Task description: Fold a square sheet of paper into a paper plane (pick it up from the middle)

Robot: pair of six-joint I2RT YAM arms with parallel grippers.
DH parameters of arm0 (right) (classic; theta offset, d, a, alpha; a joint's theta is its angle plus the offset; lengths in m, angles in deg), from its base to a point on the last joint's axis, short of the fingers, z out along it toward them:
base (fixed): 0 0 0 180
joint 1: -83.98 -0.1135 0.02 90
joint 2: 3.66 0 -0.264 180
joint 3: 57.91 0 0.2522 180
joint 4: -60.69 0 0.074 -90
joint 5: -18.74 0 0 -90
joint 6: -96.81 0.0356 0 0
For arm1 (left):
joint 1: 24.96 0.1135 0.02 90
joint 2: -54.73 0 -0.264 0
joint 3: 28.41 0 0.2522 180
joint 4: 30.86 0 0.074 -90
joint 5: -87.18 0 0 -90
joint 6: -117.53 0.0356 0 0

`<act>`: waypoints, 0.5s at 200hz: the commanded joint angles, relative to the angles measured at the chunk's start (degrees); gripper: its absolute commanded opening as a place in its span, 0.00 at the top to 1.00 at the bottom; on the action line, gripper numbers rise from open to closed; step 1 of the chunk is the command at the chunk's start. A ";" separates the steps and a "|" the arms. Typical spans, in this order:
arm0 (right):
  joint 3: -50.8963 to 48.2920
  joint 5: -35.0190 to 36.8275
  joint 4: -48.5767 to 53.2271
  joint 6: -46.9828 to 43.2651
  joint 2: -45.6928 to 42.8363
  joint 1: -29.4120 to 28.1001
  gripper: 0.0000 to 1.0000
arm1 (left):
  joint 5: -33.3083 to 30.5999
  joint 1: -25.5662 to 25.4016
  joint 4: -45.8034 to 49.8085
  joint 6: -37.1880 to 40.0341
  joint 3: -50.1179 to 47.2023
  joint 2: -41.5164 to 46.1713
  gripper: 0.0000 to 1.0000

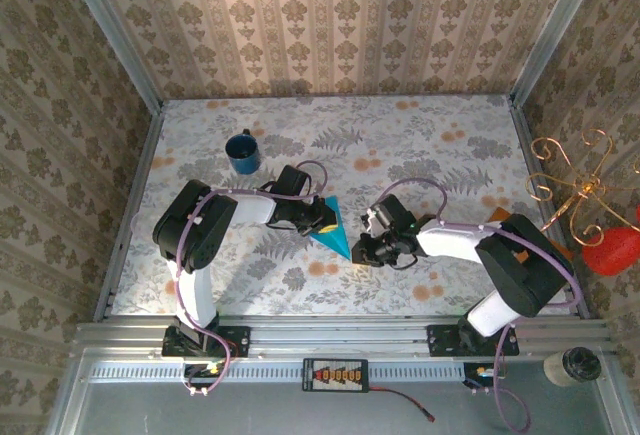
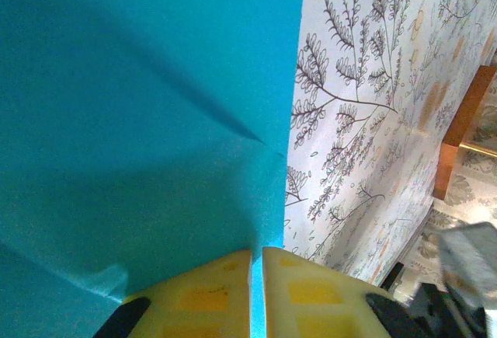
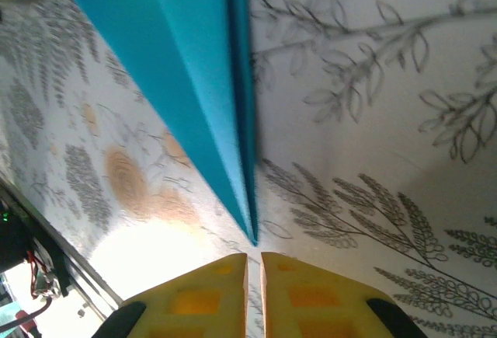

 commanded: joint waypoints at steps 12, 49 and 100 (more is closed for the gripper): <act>6.70 2.85 1.21 -0.85 1.66 -0.26 0.86 | -5.24 0.33 7.21 0.50 -1.90 -2.79 0.88; 11.23 3.46 1.06 -0.96 8.69 -0.28 0.90 | -4.76 0.16 6.55 -0.02 -1.63 -2.22 0.87; 11.73 5.22 2.84 -1.90 12.66 -0.20 0.91 | -3.61 0.11 4.72 0.12 -0.71 -0.46 0.87</act>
